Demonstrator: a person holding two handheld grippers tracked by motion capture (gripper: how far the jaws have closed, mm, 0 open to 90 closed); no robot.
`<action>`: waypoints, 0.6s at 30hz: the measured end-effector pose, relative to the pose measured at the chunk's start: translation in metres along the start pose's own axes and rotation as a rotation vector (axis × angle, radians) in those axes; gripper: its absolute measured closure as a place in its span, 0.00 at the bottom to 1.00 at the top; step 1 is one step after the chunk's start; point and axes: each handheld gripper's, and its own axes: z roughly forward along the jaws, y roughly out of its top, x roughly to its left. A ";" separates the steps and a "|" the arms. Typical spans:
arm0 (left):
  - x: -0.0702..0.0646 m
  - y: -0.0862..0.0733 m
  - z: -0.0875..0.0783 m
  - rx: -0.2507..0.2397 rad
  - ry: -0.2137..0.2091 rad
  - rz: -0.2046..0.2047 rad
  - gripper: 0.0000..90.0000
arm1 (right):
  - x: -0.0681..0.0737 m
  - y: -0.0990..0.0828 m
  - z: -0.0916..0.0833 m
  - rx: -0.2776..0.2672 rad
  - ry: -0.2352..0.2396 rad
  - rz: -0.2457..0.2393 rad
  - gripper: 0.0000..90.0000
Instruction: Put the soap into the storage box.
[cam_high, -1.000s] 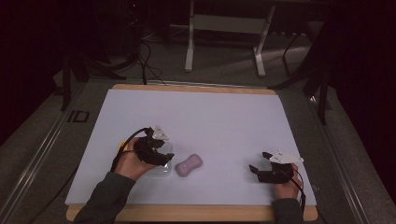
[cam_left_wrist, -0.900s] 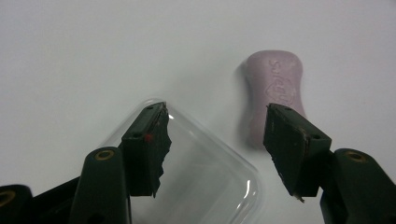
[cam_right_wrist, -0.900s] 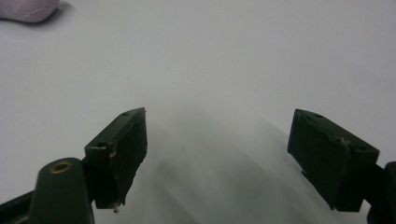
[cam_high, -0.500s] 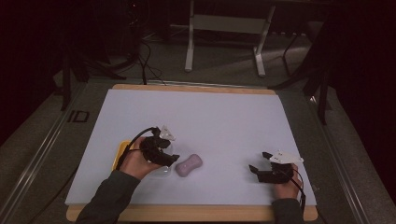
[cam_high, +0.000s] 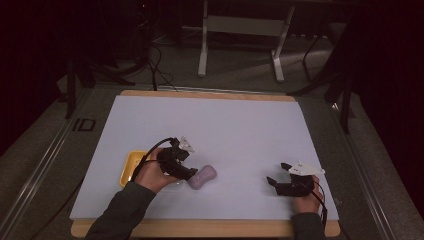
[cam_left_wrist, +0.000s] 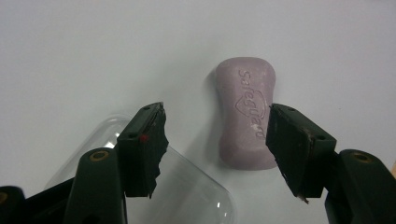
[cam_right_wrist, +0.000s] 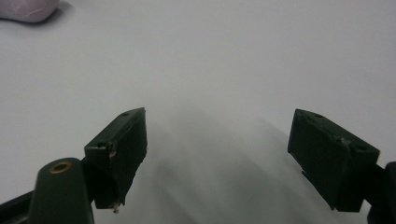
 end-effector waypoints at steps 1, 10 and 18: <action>0.000 0.000 0.001 0.002 0.001 0.001 0.42 | 0.000 0.000 0.000 0.000 0.000 0.000 0.22; -0.005 0.003 0.010 0.034 -0.005 0.009 0.41 | 0.000 0.000 0.000 0.000 0.000 0.001 0.22; -0.008 0.006 0.017 0.046 -0.019 0.010 0.38 | 0.000 0.000 0.000 0.000 0.000 -0.001 0.21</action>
